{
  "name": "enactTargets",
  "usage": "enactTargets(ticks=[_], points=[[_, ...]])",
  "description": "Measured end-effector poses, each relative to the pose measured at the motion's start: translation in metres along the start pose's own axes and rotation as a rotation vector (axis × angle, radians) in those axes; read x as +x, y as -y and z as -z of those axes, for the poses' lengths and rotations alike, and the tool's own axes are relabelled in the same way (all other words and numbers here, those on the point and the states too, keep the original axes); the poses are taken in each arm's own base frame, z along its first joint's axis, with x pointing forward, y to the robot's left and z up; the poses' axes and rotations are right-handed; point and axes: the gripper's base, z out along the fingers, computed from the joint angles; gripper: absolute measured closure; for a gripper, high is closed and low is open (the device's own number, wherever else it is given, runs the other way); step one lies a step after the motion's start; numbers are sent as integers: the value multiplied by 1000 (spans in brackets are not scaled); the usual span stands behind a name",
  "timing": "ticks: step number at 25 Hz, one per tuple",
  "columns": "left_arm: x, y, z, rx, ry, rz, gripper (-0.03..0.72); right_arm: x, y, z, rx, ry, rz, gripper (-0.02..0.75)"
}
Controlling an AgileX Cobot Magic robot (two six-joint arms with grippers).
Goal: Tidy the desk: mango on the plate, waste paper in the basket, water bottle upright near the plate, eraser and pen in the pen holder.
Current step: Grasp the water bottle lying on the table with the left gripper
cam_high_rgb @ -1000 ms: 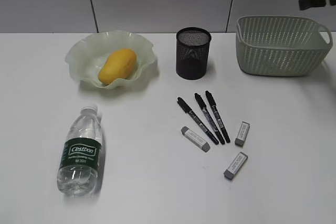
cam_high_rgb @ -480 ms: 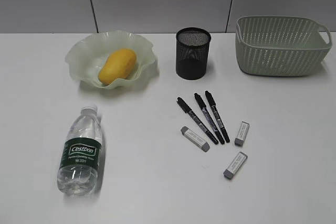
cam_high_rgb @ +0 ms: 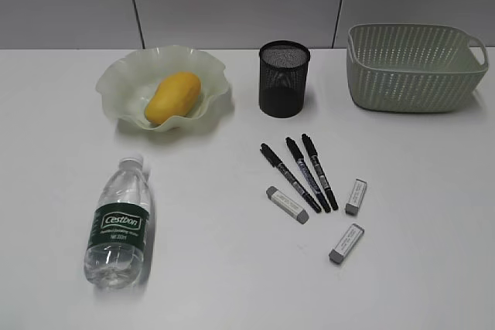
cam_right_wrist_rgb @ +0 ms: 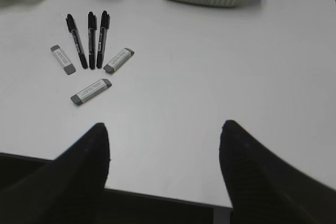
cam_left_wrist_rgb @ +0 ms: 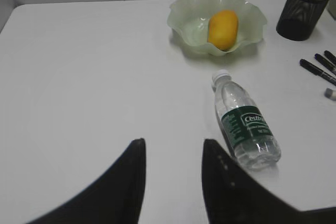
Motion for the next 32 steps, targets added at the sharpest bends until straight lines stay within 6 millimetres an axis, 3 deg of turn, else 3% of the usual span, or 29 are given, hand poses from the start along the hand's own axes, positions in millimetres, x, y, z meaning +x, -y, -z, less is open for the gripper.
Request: enactTargets(ticks=[5, 8, 12, 14, 21, 24, 28, 32], points=[[-13, 9, -28, 82, -179, -10, 241, 1, 1, -8, 5, 31, -4, 217], [-35, 15, -60, 140, -279, 31, 202, 0, 1, -8, 6, 38, -4, 230], [-63, 21, -119, 179, -429, 71, 192, 0, 1, -8, 6, 39, -4, 241], [-65, 24, -159, 184, -566, 74, 187, 0, 1, -8, 6, 39, -4, 241], [-48, 59, -272, 207, -824, 44, 87, 0, 1, -8, 6, 39, -6, 242], [-35, 72, -310, 174, -905, 78, 73, 0, 1, -8, 6, 40, -7, 242], [-20, 84, -349, 75, -970, 81, 72, 0, 1, -8, 6, 40, -7, 242], [-7, 100, -373, 40, -996, 38, 94, 0, 1, -8, 6, 40, -7, 242]])
